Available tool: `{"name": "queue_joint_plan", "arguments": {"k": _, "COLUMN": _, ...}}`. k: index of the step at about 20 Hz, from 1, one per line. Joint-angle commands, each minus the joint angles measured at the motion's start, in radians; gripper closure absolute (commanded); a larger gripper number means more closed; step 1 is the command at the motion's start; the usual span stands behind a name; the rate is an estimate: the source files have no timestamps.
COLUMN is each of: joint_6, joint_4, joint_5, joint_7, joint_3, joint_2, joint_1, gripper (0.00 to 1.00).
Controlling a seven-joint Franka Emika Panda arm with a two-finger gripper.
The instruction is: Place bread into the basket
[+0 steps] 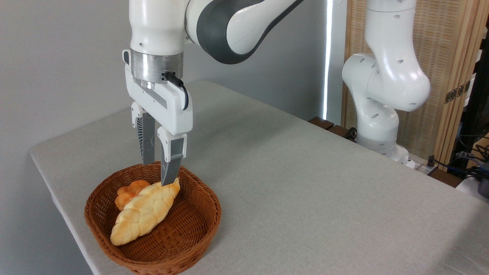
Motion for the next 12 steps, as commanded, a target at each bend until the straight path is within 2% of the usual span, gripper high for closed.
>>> {"name": "queue_joint_plan", "arguments": {"k": 1, "joint_6": -0.072, "joint_4": 0.024, "joint_5": -0.005, "joint_7": -0.06, "joint_3": 0.011, "joint_2": -0.031, "joint_1": 0.003, "gripper": 0.0}}
{"name": "queue_joint_plan", "arguments": {"k": 7, "joint_6": -0.366, "joint_4": 0.174, "joint_5": -0.001, "joint_7": -0.06, "joint_3": 0.05, "joint_2": -0.03, "joint_1": 0.028, "gripper": 0.0}}
{"name": "queue_joint_plan", "arguments": {"k": 10, "joint_6": -0.457, "joint_4": 0.2, "joint_5": 0.001, "joint_7": -0.062, "joint_3": 0.054, "joint_2": -0.03, "joint_1": 0.032, "gripper": 0.0}}
{"name": "queue_joint_plan", "arguments": {"k": 12, "joint_6": -0.472, "joint_4": 0.202, "joint_5": 0.001, "joint_7": -0.094, "joint_3": 0.053, "joint_2": -0.03, "joint_1": 0.032, "gripper": 0.0}}
